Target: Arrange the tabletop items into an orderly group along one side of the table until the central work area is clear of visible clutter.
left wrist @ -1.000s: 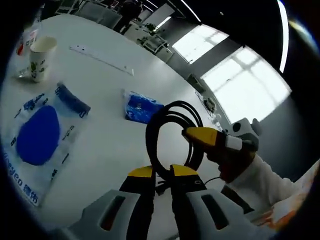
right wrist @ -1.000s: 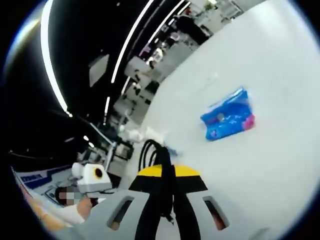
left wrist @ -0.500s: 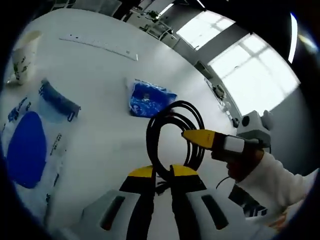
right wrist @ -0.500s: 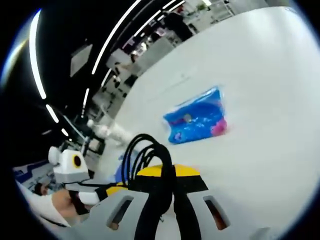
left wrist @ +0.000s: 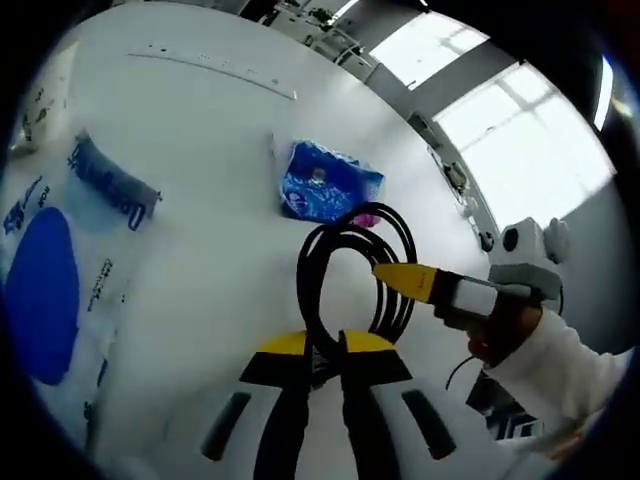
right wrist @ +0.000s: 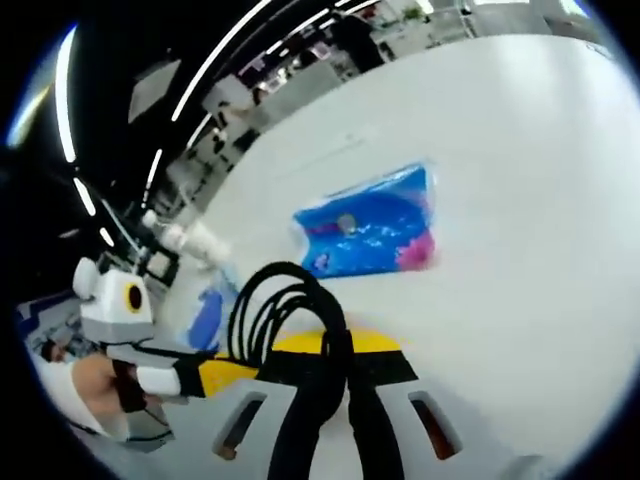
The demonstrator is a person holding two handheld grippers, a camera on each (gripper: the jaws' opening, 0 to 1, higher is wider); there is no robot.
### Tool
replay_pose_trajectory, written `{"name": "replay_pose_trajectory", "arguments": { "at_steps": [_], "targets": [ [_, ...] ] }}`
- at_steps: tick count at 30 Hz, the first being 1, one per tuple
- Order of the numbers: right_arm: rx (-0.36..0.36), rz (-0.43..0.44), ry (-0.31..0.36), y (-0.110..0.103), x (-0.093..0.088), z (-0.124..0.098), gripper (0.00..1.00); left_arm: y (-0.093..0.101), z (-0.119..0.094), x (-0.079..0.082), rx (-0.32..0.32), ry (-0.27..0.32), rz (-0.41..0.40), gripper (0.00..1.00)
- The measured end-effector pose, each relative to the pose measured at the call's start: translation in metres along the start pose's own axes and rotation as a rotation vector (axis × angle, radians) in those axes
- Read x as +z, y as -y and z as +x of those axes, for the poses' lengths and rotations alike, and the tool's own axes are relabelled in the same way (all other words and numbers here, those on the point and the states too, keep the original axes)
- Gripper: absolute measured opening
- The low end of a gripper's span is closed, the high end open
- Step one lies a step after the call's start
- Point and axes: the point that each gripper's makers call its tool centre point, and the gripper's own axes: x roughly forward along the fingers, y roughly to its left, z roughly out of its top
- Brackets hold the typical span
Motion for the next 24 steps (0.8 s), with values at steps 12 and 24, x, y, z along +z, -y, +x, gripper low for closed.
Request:
{"name": "replay_pose_trajectory", "arguments": {
  "at_steps": [12,24],
  "targets": [
    [-0.079,-0.098,-0.037,0.016,-0.005,-0.001,0.11,-0.007,0.008,0.006,0.022,0.022,-0.103,0.06],
    [-0.089,-0.175,-0.045,0.008,-0.007,-0.015,0.22,-0.009,0.0,0.013,0.048,0.051,0.005,0.13]
  ]
}}
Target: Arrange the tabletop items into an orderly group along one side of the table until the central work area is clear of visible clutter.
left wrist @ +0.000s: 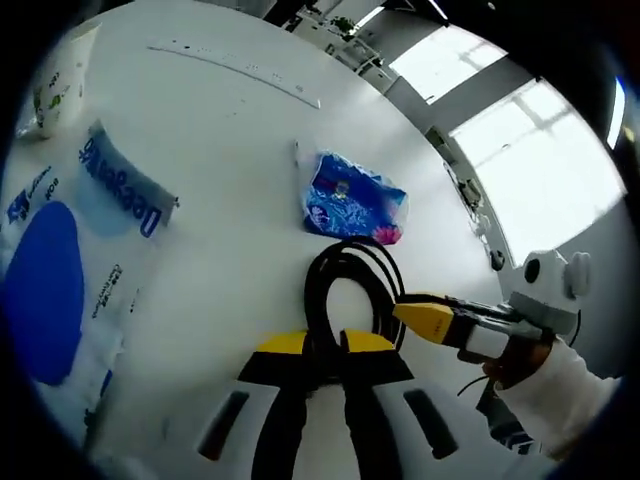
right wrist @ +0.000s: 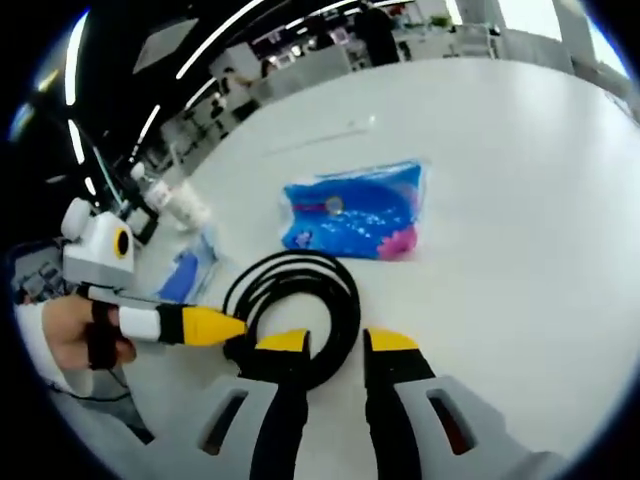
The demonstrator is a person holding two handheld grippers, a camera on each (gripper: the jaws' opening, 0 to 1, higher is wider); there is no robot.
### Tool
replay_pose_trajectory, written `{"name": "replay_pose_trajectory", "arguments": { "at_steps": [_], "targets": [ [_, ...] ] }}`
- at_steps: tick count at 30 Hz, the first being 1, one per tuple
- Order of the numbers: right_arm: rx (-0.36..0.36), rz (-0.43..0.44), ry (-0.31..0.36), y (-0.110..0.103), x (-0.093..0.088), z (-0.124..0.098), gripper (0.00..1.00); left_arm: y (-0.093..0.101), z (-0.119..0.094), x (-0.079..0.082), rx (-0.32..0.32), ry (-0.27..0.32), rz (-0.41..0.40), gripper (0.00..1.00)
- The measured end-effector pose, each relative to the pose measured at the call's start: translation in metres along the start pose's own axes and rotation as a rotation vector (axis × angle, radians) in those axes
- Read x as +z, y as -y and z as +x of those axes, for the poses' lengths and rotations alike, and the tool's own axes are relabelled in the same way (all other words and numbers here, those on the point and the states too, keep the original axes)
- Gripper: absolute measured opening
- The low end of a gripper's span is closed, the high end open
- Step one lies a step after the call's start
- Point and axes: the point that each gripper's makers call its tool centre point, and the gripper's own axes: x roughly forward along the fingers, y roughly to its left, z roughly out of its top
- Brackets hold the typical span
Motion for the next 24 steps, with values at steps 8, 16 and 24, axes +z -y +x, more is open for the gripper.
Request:
{"name": "replay_pose_trajectory", "arguments": {
  "at_steps": [8,16,24],
  "targets": [
    [0.017,-0.094,-0.007,-0.01,0.0,-0.015,0.36,0.001,-0.021,0.008,0.037,0.036,0.178,0.57],
    [0.045,-0.138,-0.026,-0.016,-0.01,-0.039,0.57,-0.012,-0.059,0.006,0.073,0.036,0.246,0.66],
    [0.038,-0.131,-0.008,-0.012,-0.018,-0.067,0.59,-0.05,-0.114,0.006,0.118,0.085,0.217,0.68]
  ]
}}
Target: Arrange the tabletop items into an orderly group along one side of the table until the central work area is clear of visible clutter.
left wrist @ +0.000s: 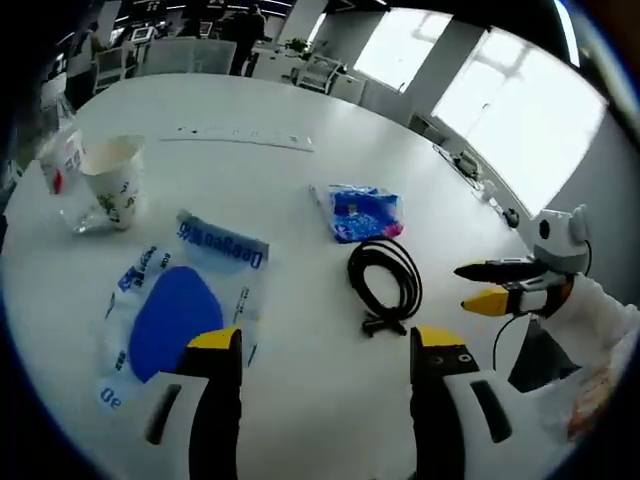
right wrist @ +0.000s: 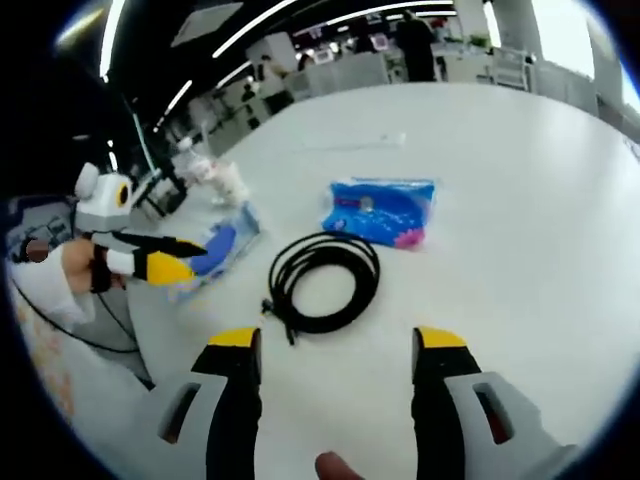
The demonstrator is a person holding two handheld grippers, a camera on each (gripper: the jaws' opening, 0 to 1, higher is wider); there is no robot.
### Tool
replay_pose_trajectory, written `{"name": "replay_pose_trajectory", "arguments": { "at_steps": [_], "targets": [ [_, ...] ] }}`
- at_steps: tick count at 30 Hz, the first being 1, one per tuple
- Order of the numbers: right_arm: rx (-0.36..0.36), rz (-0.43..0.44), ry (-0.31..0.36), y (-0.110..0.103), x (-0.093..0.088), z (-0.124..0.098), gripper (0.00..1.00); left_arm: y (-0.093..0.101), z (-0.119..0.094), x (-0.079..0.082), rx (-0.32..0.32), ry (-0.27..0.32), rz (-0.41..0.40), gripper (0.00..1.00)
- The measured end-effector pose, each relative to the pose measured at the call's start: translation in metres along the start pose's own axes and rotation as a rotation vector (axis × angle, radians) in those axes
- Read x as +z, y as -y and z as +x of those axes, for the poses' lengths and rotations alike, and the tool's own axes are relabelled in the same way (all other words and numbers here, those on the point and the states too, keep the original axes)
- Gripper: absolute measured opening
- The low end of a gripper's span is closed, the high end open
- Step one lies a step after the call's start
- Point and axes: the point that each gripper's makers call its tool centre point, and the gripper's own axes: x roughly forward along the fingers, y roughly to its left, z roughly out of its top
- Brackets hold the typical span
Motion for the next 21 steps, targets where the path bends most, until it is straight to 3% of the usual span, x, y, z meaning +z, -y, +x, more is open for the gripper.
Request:
{"name": "replay_pose_trajectory", "arguments": {
  "at_steps": [3,7,11,18,21],
  "targets": [
    [-0.021,-0.008,0.006,0.006,-0.004,-0.007,0.58,-0.013,-0.018,-0.004,-0.025,0.022,-0.099,0.65],
    [-0.04,0.07,0.041,0.014,-0.008,-0.02,0.58,-0.056,-0.046,-0.009,0.105,0.077,-0.139,0.65],
    [-0.078,0.053,0.032,0.019,-0.016,-0.029,0.57,-0.077,-0.069,-0.015,0.15,0.114,-0.203,0.64],
    [-0.091,0.083,0.037,0.023,-0.023,-0.047,0.58,-0.11,-0.101,-0.034,0.222,0.124,-0.229,0.67],
    [-0.102,0.094,0.041,0.025,-0.025,-0.051,0.58,-0.114,-0.112,-0.042,0.235,0.106,-0.194,0.72]
  ]
}}
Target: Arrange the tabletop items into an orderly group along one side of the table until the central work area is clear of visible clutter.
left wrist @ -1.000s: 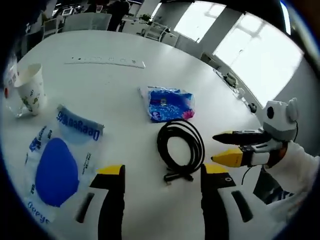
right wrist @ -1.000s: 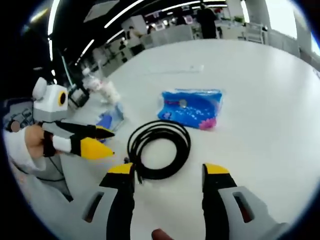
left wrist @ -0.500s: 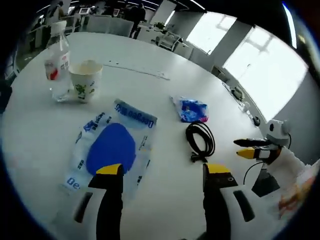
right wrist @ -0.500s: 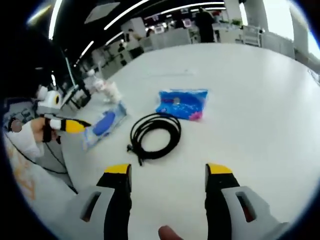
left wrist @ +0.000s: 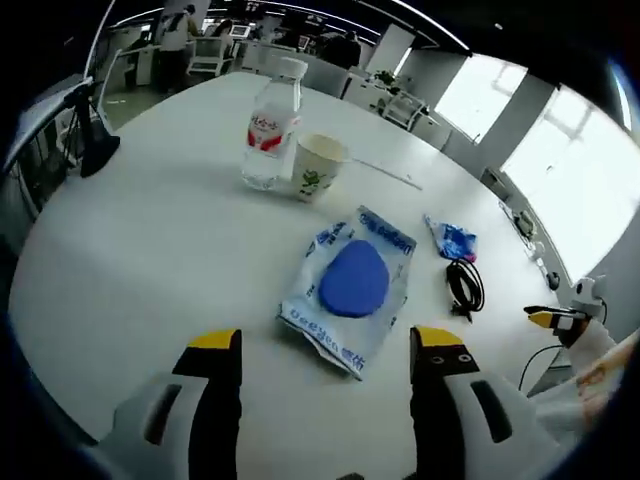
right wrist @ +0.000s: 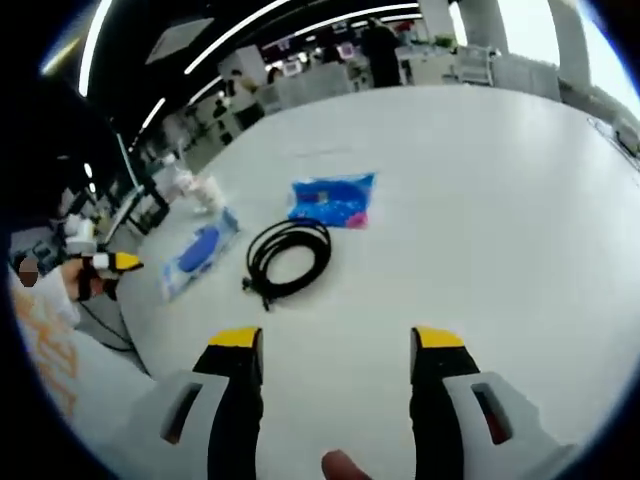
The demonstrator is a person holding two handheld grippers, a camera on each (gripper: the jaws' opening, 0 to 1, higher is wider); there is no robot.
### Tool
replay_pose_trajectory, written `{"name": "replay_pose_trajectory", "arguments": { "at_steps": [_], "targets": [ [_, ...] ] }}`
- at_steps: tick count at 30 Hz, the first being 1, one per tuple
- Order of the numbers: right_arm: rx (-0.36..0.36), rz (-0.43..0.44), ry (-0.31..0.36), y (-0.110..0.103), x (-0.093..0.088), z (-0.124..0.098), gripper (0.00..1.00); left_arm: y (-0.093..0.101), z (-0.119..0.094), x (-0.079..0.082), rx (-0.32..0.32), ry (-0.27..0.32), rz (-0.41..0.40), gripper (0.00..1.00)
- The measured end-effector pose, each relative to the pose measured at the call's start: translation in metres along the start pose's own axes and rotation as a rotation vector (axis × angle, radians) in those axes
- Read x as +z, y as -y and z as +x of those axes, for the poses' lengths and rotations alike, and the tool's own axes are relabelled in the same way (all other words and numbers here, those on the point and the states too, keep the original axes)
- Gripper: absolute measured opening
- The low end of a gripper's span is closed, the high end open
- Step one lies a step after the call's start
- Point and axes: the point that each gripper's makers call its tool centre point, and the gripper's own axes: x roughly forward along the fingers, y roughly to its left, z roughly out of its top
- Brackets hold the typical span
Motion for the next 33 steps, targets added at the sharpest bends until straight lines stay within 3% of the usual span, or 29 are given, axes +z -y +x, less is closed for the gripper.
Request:
{"name": "replay_pose_trajectory", "arguments": {
  "at_steps": [2,4,13,24,33],
  "targets": [
    [0.006,0.023,0.004,0.0,-0.002,-0.002,0.58,-0.002,-0.005,-0.007,-0.002,-0.037,0.06,0.75],
    [0.005,0.03,0.001,-0.001,-0.004,-0.004,0.58,-0.002,-0.008,-0.011,-0.007,-0.055,0.065,0.76],
    [0.008,0.034,-0.019,-0.002,-0.013,-0.01,0.58,-0.006,-0.01,-0.003,-0.016,-0.018,-0.003,0.76],
    [0.005,0.108,-0.011,0.007,-0.02,-0.01,0.56,0.001,-0.002,-0.009,-0.035,-0.048,-0.003,0.74],
    [-0.014,0.129,-0.011,0.011,-0.025,-0.013,0.54,-0.004,0.0,-0.016,-0.032,-0.064,-0.02,0.74]
  ]
}}
